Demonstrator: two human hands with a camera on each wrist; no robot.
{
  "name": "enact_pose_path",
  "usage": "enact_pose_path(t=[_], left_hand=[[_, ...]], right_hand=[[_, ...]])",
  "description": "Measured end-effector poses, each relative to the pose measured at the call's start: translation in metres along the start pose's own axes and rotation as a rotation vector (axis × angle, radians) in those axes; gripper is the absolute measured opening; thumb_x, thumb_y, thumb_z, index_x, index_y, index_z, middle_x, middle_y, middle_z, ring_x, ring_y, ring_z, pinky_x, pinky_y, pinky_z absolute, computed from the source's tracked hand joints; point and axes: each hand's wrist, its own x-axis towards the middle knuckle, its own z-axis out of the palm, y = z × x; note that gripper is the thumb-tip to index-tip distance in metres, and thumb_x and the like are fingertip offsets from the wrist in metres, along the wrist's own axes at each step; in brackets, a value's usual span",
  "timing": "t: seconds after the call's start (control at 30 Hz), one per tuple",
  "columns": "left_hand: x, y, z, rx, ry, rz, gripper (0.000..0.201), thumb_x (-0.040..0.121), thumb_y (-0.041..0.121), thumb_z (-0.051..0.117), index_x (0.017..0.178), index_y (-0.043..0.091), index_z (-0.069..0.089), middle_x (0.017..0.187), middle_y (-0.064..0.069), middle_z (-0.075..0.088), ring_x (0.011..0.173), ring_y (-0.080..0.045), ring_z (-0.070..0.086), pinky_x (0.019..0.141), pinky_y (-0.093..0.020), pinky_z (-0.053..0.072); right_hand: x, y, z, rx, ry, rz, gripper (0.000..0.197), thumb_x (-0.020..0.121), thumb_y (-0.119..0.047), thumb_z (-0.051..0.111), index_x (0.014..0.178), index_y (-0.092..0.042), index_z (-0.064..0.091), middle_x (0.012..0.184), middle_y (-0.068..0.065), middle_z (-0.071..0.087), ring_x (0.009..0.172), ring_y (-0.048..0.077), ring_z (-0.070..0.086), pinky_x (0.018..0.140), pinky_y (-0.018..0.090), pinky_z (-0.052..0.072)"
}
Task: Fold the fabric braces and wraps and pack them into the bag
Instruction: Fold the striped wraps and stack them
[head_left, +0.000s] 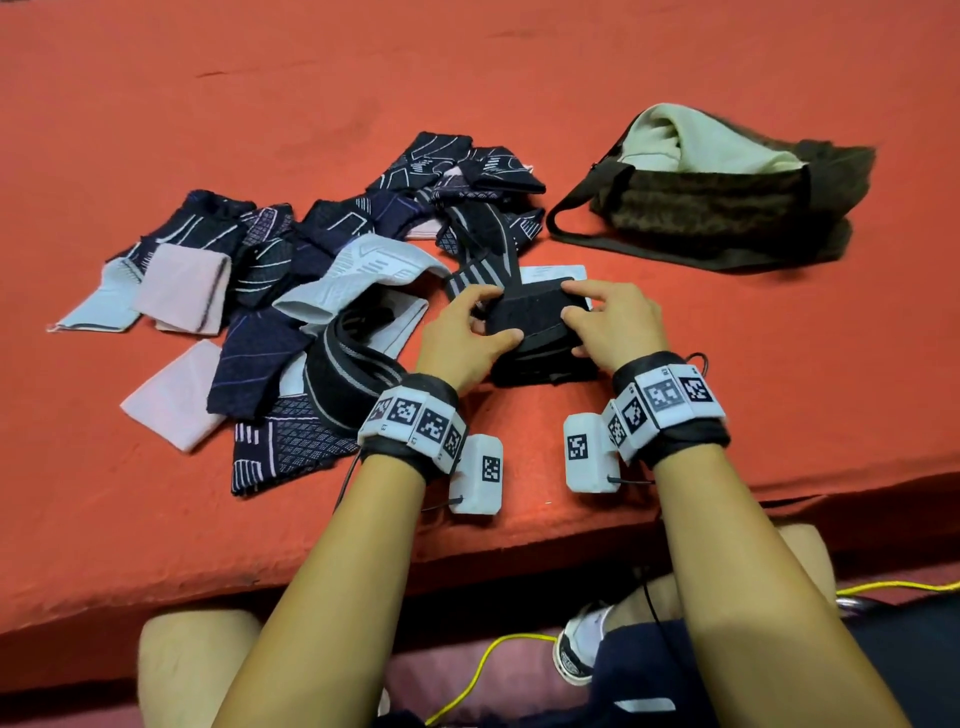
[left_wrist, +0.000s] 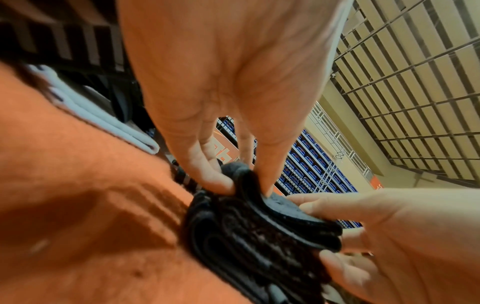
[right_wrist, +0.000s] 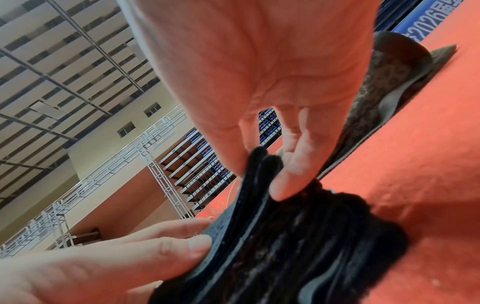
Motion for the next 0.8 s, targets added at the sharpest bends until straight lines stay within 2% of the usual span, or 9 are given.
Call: enact_pose_path(t=[0.07, 0.13, 0.27, 0.33, 0.47, 0.57, 0.67, 0.73, 0.8], left_hand=[[0.001, -0.001, 0.003, 0.006, -0.020, 0.006, 0.037, 0.081, 0.026, 0.076, 0.113, 0.043, 0.068, 0.074, 0.008, 0.054, 0.075, -0.024, 0.064, 0.071, -0.047, 0.061], [0.003, 0.001, 0.003, 0.030, -0.023, 0.039, 0.033, 0.083, 0.026, 0.074, 0.111, 0.042, 0.072, 0.059, 0.013, 0.052, 0.063, -0.018, 0.056, 0.068, -0.043, 0.059], [0.010, 0.004, 0.004, 0.083, -0.011, 0.077, 0.031, 0.083, 0.026, 0.074, 0.112, 0.037, 0.074, 0.065, 0.011, 0.061, 0.067, -0.022, 0.062, 0.078, -0.041, 0.059], [0.010, 0.001, 0.005, 0.074, -0.023, 0.043, 0.031, 0.083, 0.027, 0.075, 0.112, 0.037, 0.074, 0.065, 0.010, 0.058, 0.068, -0.022, 0.060, 0.080, -0.045, 0.060], [0.010, -0.008, 0.007, 0.052, -0.038, -0.006, 0.031, 0.083, 0.030, 0.075, 0.112, 0.040, 0.074, 0.068, 0.007, 0.060, 0.067, -0.017, 0.061, 0.076, -0.047, 0.061], [0.008, -0.008, 0.005, 0.011, -0.045, -0.024, 0.032, 0.082, 0.027, 0.077, 0.111, 0.040, 0.074, 0.084, 0.002, 0.072, 0.082, -0.021, 0.072, 0.075, -0.045, 0.062], [0.005, -0.004, 0.004, 0.007, -0.049, -0.044, 0.031, 0.083, 0.027, 0.077, 0.110, 0.042, 0.074, 0.096, -0.007, 0.072, 0.090, -0.026, 0.072, 0.064, -0.045, 0.063], [0.004, 0.000, 0.004, 0.050, -0.045, -0.017, 0.031, 0.084, 0.029, 0.075, 0.112, 0.041, 0.073, 0.097, -0.004, 0.073, 0.094, -0.028, 0.071, 0.071, -0.045, 0.063], [0.003, 0.004, 0.003, 0.083, -0.048, 0.014, 0.033, 0.086, 0.028, 0.071, 0.117, 0.037, 0.072, 0.103, -0.002, 0.074, 0.088, -0.025, 0.070, 0.079, -0.044, 0.061]], right_hand=[[0.001, 0.000, -0.001, -0.077, -0.008, -0.009, 0.039, 0.088, -0.024, 0.061, 0.125, -0.036, 0.068, 0.116, 0.002, 0.072, 0.106, 0.027, 0.067, 0.100, 0.033, 0.050], [0.002, -0.002, -0.006, -0.129, -0.005, -0.013, 0.039, 0.089, -0.023, 0.063, 0.126, -0.035, 0.068, 0.124, 0.003, 0.069, 0.117, 0.027, 0.060, 0.103, 0.031, 0.046], [0.007, -0.007, -0.010, -0.147, 0.018, -0.040, 0.039, 0.088, -0.017, 0.064, 0.124, -0.030, 0.070, 0.122, 0.005, 0.069, 0.118, 0.026, 0.059, 0.102, 0.029, 0.044], [0.008, -0.006, -0.009, -0.140, 0.006, -0.028, 0.038, 0.088, -0.017, 0.066, 0.123, -0.029, 0.071, 0.123, 0.005, 0.070, 0.120, 0.025, 0.059, 0.103, 0.028, 0.043], [0.004, -0.001, 0.000, -0.092, 0.013, -0.029, 0.037, 0.088, -0.017, 0.066, 0.123, -0.027, 0.072, 0.125, 0.003, 0.070, 0.121, 0.021, 0.060, 0.105, 0.028, 0.044], [0.003, -0.001, 0.003, -0.092, 0.020, -0.027, 0.038, 0.090, -0.016, 0.065, 0.126, -0.026, 0.070, 0.127, 0.006, 0.068, 0.122, 0.022, 0.059, 0.106, 0.027, 0.042], [0.001, -0.002, 0.002, -0.110, 0.012, -0.029, 0.038, 0.091, -0.017, 0.064, 0.128, -0.025, 0.069, 0.129, 0.007, 0.067, 0.124, 0.023, 0.057, 0.107, 0.028, 0.041], [0.001, -0.003, 0.003, -0.125, 0.005, -0.032, 0.039, 0.092, -0.019, 0.063, 0.129, -0.026, 0.068, 0.130, 0.008, 0.066, 0.125, 0.024, 0.056, 0.109, 0.030, 0.040], [0.001, -0.004, 0.005, -0.142, -0.003, -0.028, 0.039, 0.093, -0.022, 0.061, 0.131, -0.030, 0.066, 0.131, 0.010, 0.064, 0.125, 0.026, 0.055, 0.109, 0.034, 0.041]])
